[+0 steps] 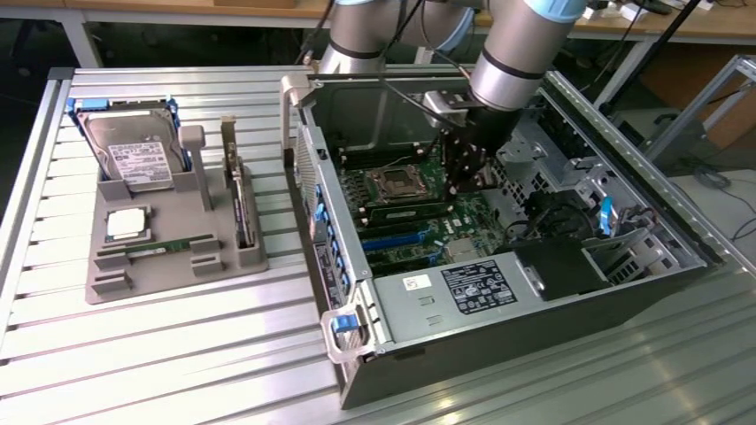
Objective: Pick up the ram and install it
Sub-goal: 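Press down the ram until it locks into place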
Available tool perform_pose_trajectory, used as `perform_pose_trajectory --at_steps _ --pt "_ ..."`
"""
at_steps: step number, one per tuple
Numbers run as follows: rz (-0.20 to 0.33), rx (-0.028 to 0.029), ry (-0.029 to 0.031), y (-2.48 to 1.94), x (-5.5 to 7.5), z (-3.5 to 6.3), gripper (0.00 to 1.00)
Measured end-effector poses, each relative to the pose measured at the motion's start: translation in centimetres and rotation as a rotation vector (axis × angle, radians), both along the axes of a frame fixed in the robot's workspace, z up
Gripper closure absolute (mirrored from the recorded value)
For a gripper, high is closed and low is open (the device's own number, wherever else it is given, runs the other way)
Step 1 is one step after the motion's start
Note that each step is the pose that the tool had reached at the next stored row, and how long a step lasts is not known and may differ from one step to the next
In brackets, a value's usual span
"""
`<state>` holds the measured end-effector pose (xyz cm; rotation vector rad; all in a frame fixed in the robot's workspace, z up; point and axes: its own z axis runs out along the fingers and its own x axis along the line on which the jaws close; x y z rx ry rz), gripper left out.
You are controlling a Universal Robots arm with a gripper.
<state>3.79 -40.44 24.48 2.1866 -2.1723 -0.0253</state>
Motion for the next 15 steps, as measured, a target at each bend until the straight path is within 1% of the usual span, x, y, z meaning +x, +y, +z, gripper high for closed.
perform_pose_trajectory --at_steps 2,3,4,8,10,12,14,15 --pt "0.000 0.0000 -0.0026 0.00 -1.9 0.00 0.90" --pt "0.000 0.0000 -0.0048 -0.01 -3.5 0.00 0.90" --pt "0.000 -0.0001 -0.0064 0.00 -4.7 -0.01 0.90" --pt "0.000 0.0006 -0.0114 -0.05 -8.9 -0.05 0.90" --pt "0.000 0.0014 -0.0122 -0.09 -10.1 -0.11 0.90" --pt "0.000 0.0028 -0.0125 -0.09 -10.4 -0.38 0.90" --pt "0.000 0.0068 -0.0122 -0.10 -10.7 -0.79 0.90" --pt "0.000 0.0100 -0.0122 -0.09 -10.8 -1.10 0.90"
